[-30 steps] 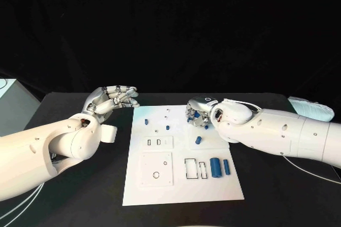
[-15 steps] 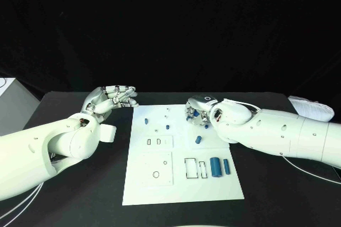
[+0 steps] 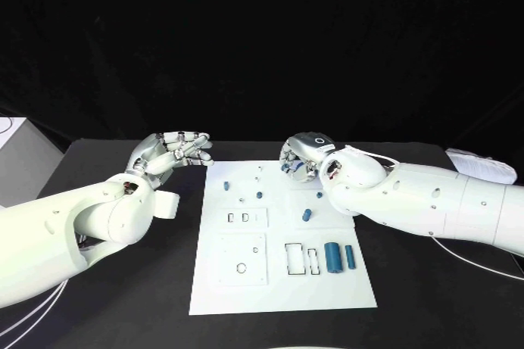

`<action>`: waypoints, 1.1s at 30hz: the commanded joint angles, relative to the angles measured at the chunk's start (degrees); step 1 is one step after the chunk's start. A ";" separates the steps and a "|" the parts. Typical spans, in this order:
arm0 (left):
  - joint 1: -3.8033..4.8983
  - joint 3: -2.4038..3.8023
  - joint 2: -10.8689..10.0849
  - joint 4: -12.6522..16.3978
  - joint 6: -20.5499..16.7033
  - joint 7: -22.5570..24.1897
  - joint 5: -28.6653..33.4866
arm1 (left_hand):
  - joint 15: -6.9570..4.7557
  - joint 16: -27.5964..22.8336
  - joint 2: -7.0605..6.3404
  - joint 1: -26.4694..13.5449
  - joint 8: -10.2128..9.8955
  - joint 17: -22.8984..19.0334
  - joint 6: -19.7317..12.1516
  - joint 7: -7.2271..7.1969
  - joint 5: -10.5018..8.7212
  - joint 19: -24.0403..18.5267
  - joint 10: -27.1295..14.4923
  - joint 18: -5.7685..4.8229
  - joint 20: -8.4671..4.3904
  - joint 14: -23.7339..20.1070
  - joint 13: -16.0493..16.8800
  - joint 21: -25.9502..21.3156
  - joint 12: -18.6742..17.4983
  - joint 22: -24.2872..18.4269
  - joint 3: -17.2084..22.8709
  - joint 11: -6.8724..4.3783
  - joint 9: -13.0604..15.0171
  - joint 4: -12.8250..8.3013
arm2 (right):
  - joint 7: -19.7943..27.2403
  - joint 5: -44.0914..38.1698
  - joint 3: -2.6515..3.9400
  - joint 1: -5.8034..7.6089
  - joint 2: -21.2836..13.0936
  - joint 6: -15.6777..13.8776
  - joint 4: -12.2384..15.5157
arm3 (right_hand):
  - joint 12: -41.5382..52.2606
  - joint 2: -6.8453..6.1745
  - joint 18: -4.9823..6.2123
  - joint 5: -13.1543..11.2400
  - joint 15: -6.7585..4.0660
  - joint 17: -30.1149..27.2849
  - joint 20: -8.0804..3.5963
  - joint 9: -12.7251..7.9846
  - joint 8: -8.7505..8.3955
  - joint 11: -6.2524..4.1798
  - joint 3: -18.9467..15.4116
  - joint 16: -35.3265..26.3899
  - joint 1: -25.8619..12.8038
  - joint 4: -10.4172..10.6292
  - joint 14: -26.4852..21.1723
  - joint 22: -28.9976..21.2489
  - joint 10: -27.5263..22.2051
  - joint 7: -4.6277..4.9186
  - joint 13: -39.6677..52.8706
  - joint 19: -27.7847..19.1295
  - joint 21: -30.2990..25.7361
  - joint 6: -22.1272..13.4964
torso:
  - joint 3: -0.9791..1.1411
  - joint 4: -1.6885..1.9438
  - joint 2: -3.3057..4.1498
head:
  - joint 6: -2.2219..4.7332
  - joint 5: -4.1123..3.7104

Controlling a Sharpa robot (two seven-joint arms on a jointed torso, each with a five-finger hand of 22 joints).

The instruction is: Assemble the parts on the task board

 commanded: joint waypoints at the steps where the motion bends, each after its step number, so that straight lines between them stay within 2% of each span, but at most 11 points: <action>1: 0.10 0.06 0.15 0.40 3.05 1.31 0.84 | 0.11 0.42 0.80 0.19 -0.30 0.13 -0.19 0.12 0.20 0.21 -0.15 0.16 -0.03 -0.55 0.00 0.47 -0.19 0.12 0.11 0.16 0.06 -0.43 | -0.37 -0.96 0.07 0.09 0.94 -2.59 -0.71 | 0.17 1.00 -1.14 0.23 -0.42 0.18 -0.29 -0.05 0.31 -0.57 0.02 0.30 0.73 -0.37 2.10 4.15 1.07 0.07 0.06 1.60 0.44 -0.12 | -0.05 0.16 0.12 | 0.30 -0.07; 7: 0.09 0.06 0.37 0.71 3.94 1.59 0.95 | 0.20 0.31 0.87 0.35 -0.33 0.14 -0.27 0.15 0.19 -0.08 -0.24 0.08 -0.01 -1.05 0.00 0.61 -0.22 0.23 0.16 0.21 0.07 -0.59 | 0.18 -0.50 0.15 0.21 3.76 -2.67 -3.10 | 0.16 0.94 -1.15 0.23 -0.42 0.19 -0.29 0.01 0.32 -0.57 0.02 0.32 0.72 -0.42 2.10 4.21 1.06 0.07 0.07 1.62 0.48 -0.16 | -0.08 0.16 0.19 | 0.56 0.15; 9: 0.09 0.06 0.42 0.75 4.03 1.61 0.95 | 0.24 0.25 0.89 0.38 -0.33 0.13 -0.28 0.15 0.19 -0.21 -0.25 0.06 0.00 -1.23 0.00 0.63 -0.22 0.26 0.17 0.22 0.07 -0.63 | 0.48 -0.09 0.16 0.21 4.58 -2.63 -3.92 | 0.15 0.90 -1.15 0.22 -0.41 0.26 -0.28 0.06 0.33 -0.56 0.03 0.36 0.69 -0.45 2.11 4.23 1.05 0.08 0.08 1.62 0.49 -0.20 | -0.12 0.20 0.19 | 0.40 0.24; 10: 0.09 0.06 0.45 0.77 4.07 1.63 0.94 | 0.24 0.25 0.89 0.38 -0.33 0.13 -0.28 0.15 0.19 -0.21 -0.25 0.06 0.00 -1.23 0.00 0.63 -0.22 0.26 0.17 0.22 0.07 -0.63 | 0.69 0.18 0.16 0.19 5.10 -2.59 -4.46 | 0.15 0.88 -1.16 0.16 -0.41 0.23 -0.28 0.10 0.34 -0.55 0.01 0.36 0.62 -0.43 2.11 4.30 1.05 0.08 0.09 1.65 0.53 -0.22 | -0.15 0.24 0.20 | 0.68 0.37; 12: 0.09 0.06 0.50 0.78 4.11 1.65 0.91 | 0.25 0.22 0.90 0.43 -0.33 0.13 -0.28 0.16 0.19 -0.30 -0.26 0.04 0.00 -1.34 0.00 0.65 -0.21 0.28 0.18 0.23 0.08 -0.68 | 1.04 0.56 0.16 0.07 6.08 -2.43 -5.49 | 0.14 0.86 -1.17 0.08 -0.40 0.18 -0.28 0.16 0.35 -0.54 0.00 0.35 0.55 -0.42 2.10 4.34 1.05 0.09 0.10 1.66 0.56 -0.26 | -0.19 0.23 0.22 | 0.74 0.60; 18: 0.11 0.06 0.64 0.77 4.27 1.60 0.79 | 0.27 0.19 0.92 0.56 -0.33 0.13 -0.30 0.18 0.19 -0.44 -0.27 0.03 0.01 -1.49 0.00 0.69 -0.21 0.32 0.23 0.24 0.08 -0.79 | 0.83 1.33 0.15 -0.52 8.35 -2.08 -7.94 | 0.08 0.79 -1.25 0.03 -0.37 -0.08 -0.26 0.30 0.32 -0.48 0.00 0.27 0.32 -0.38 2.04 4.73 0.92 0.13 0.10 1.80 0.82 -0.48 | -0.13 0.18 0.30 | 0.84 1.23; 23: 0.13 0.06 0.73 0.83 4.43 1.56 0.74 | 0.30 0.15 0.98 0.61 -0.27 0.13 -0.19 0.17 0.19 -0.61 -0.18 0.01 0.02 -1.66 0.02 0.73 -0.16 0.36 0.27 0.24 0.12 -0.85 | 0.45 1.50 0.13 -0.86 9.10 -1.69 -9.15 | 0.06 0.76 -1.29 0.04 -0.35 -0.15 -0.25 0.34 0.31 -0.47 0.00 0.25 0.25 -0.37 2.02 4.89 0.88 0.15 0.10 1.87 0.93 -0.56 | -0.31 0.34 0.25 | 0.77 0.89; 24: 0.14 0.06 0.72 0.84 4.44 1.55 0.74 | 0.30 0.15 0.98 0.61 -0.27 0.13 -0.19 0.17 0.19 -0.61 -0.18 0.01 0.02 -1.66 0.02 0.73 -0.16 0.36 0.27 0.24 0.12 -0.85 | 0.42 1.52 0.12 -0.91 9.18 -1.58 -9.33 | 0.06 0.76 -1.29 0.04 -0.35 -0.15 -0.25 0.34 0.31 -0.47 0.00 0.25 0.25 -0.37 2.02 4.89 0.88 0.15 0.10 1.87 0.93 -0.56 | -0.29 0.30 0.25 | 0.41 1.11; 25: 0.15 0.06 0.70 0.84 4.43 1.55 0.73 | 0.30 0.15 0.98 0.61 -0.27 0.13 -0.19 0.17 0.19 -0.61 -0.18 0.01 0.02 -1.66 0.02 0.73 -0.16 0.36 0.27 0.24 0.12 -0.85 | 0.40 1.56 0.11 -0.94 9.23 -1.46 -9.46 | 0.06 0.76 -1.29 0.04 -0.35 -0.15 -0.25 0.34 0.31 -0.47 0.00 0.25 0.25 -0.37 2.02 4.89 0.88 0.15 0.10 1.87 0.93 -0.56 | -0.31 0.32 0.25 | 0.37 1.26; 30: 0.21 0.06 0.66 0.76 4.43 1.53 0.72 | 0.30 0.14 0.99 0.61 -0.26 0.13 -0.17 0.17 0.19 -0.65 -0.16 0.01 0.02 -1.70 0.03 0.74 -0.15 0.37 0.27 0.23 0.12 -0.85 | 0.49 2.01 0.10 -1.04 9.40 -1.24 -9.74 | 0.02 0.36 -1.32 0.23 -0.30 -0.39 -0.21 0.58 0.25 -0.42 -0.05 0.18 -0.04 -0.44 1.93 5.05 0.64 0.19 0.11 1.90 1.02 -0.91 | -0.32 0.31 0.43 | 0.58 1.61; 33: 0.23 0.06 0.75 0.57 4.41 1.53 0.72 | 0.31 0.13 1.00 0.59 -0.24 0.13 -0.15 0.17 0.19 -0.68 -0.14 0.00 0.03 -1.73 0.03 0.75 -0.14 0.38 0.27 0.24 0.13 -0.84 | 0.60 2.16 0.10 -1.07 9.65 -1.42 -9.81 | 0.02 0.36 -1.32 0.23 -0.30 -0.39 -0.21 0.58 0.25 -0.42 -0.05 0.18 -0.04 -0.44 1.93 5.05 0.64 0.19 0.11 1.90 1.02 -0.91 | -0.26 0.17 0.42 | 0.55 1.63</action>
